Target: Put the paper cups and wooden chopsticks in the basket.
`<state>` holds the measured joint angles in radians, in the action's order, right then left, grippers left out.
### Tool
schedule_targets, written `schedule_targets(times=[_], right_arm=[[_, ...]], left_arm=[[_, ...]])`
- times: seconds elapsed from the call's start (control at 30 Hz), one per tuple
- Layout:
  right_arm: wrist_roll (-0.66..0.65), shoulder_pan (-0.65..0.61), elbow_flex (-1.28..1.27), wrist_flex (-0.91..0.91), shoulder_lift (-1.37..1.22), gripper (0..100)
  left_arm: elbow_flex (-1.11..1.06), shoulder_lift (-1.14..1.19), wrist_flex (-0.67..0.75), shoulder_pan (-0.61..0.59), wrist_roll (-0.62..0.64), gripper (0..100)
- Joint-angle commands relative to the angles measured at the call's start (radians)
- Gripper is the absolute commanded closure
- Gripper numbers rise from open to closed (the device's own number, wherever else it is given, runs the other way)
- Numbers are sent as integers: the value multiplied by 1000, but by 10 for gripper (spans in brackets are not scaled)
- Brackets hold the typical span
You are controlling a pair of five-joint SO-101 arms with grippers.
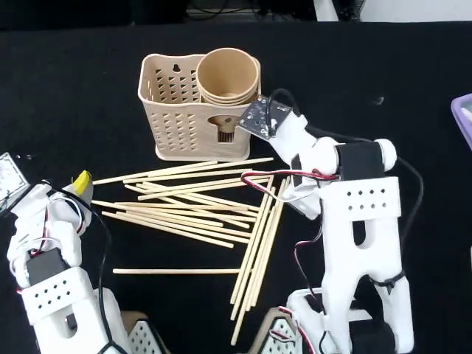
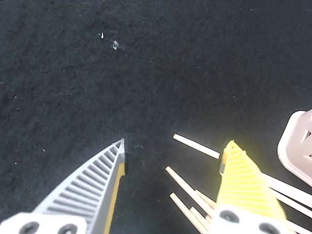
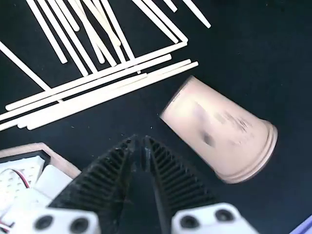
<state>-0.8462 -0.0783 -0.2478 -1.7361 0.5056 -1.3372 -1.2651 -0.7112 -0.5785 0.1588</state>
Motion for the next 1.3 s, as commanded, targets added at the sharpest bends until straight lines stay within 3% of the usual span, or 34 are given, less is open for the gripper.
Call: schedule_targets(times=[0.0, 0.1, 0.27, 0.4, 0.63, 0.8, 1.1, 1.27], right_arm=[[-11, 34, 15, -25, 35, 986], [-5, 146, 87, -25, 33, 968], [86, 505, 148, 57, 22, 796], [109, 646, -5, 193, -51, 796], [140, 646, -101, 345, -240, 795], [140, 641, -24, 353, -298, 707], [173, 450, -2, 361, -338, 723], [206, 437, -10, 417, -338, 723]], left_arm=[[38, -15, 23, 1, 3, 686], [38, -15, 20, 1, 3, 686], [38, -15, 23, 1, 3, 686], [38, -15, 25, 7, 3, 686], [31, -15, 25, 8, 3, 686], [30, -15, 26, 4, 3, 686], [28, -15, 26, 4, 3, 686], [28, -15, 26, 2, 3, 686]])
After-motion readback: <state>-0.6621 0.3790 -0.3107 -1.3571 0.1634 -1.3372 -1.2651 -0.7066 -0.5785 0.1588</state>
